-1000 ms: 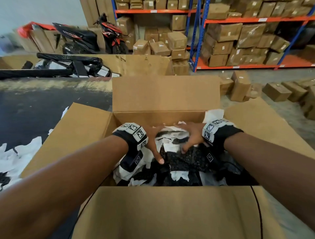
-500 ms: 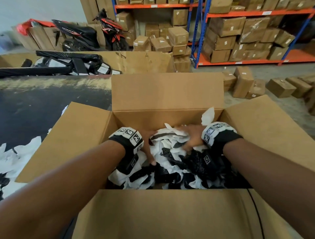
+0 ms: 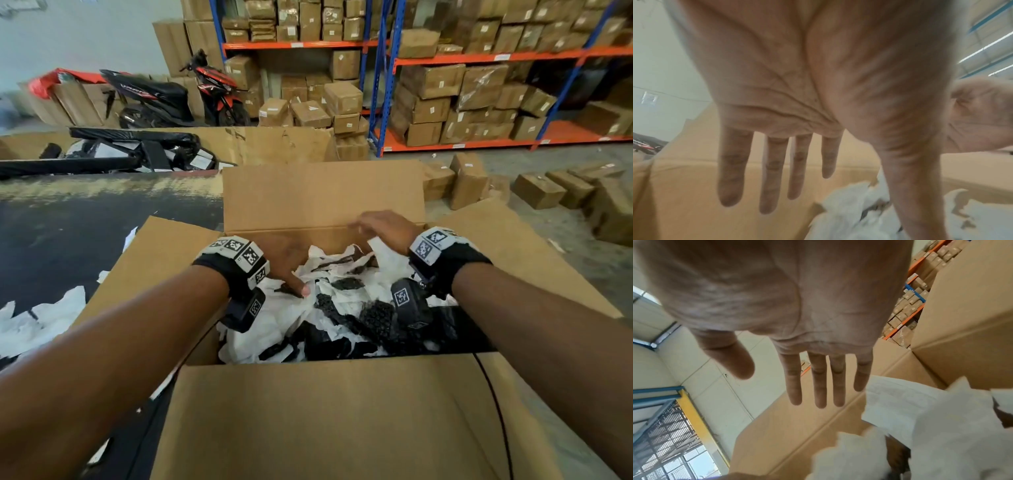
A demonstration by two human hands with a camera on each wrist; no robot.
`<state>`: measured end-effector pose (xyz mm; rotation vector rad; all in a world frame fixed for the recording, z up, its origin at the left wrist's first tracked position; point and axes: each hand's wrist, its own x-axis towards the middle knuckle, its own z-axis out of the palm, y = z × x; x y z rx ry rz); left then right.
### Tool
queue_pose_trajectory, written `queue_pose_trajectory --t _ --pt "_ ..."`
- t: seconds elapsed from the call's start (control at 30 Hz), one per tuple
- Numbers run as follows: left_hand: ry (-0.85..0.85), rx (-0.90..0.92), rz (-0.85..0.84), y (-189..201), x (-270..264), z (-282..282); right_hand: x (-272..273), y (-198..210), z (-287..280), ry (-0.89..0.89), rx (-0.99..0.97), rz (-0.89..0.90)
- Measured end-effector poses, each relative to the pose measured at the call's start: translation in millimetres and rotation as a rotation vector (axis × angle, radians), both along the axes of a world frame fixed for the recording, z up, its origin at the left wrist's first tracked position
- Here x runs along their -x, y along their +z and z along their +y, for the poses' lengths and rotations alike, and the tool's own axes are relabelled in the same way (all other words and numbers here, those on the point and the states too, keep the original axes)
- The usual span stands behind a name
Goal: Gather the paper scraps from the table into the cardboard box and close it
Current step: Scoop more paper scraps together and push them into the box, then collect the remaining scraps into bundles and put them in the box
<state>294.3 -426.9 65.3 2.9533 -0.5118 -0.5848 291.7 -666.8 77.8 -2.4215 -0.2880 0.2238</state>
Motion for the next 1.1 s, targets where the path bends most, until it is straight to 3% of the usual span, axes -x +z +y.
queue_pose_trajectory --t 0.1,0.17,0.37,0.53,0.83,1.1 --pt "0.01 0.072 -0.085 15.0 7.3 2.5 7.7 15.1 -0.6 -0.118 -0.143 -0.156" --pt "0.004 0.122 -0.11 19.1 13.9 4.6 14.4 17.6 1.3 -0.142 -0.135 -0.263" --pt "-0.067 0.25 -0.276 39.1 44.2 24.8 52.0 38.3 29.5 0.033 0.009 -0.452" --pt "-0.044 0.388 -0.457 51.3 90.8 72.9 93.3 67.3 83.9 0.159 0.058 -0.54" --pt "0.119 0.503 -0.509 32.5 210.0 238.2 188.0 63.5 241.8 0.349 -0.09 -0.582" --pt "0.332 0.534 -0.47 -36.1 313.5 417.9 265.6 -12.3 400.5 0.502 -0.188 -0.393"
